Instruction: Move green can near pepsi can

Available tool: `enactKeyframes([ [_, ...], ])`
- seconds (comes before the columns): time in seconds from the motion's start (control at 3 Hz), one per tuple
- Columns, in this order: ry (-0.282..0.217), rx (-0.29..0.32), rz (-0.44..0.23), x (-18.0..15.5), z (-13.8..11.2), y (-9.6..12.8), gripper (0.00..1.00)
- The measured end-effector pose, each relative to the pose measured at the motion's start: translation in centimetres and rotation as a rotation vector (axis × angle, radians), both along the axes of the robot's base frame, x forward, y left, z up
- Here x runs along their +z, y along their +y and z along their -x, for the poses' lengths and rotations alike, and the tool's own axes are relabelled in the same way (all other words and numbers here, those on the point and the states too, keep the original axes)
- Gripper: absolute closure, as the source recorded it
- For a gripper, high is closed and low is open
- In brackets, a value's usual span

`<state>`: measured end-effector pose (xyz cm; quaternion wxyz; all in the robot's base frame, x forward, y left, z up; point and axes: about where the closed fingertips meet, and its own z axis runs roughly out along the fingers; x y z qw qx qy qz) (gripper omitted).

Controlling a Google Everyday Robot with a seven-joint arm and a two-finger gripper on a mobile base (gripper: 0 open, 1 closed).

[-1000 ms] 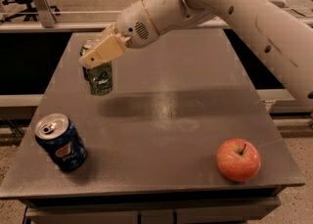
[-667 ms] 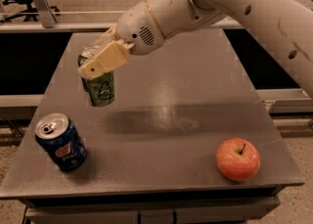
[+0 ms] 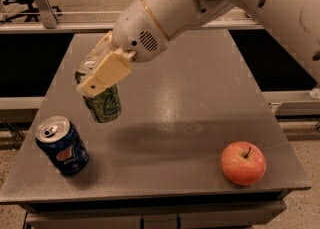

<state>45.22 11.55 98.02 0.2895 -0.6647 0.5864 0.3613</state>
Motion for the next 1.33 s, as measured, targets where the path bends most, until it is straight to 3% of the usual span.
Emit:
enactKeyframes([
  [0.33,-0.044,0.015,-0.016,-1.1,0.2,-0.9,1.0],
  [0.67,-0.119,0.037,-0.028,-2.9,1.4,-1.6,1.0],
  [1.0,-0.148,0.07,-0.058,-4.4,2.1,-1.5,1.0],
  [1.33,-0.142,0.098,-0.131,-5.5,2.1,-0.6,1.0],
])
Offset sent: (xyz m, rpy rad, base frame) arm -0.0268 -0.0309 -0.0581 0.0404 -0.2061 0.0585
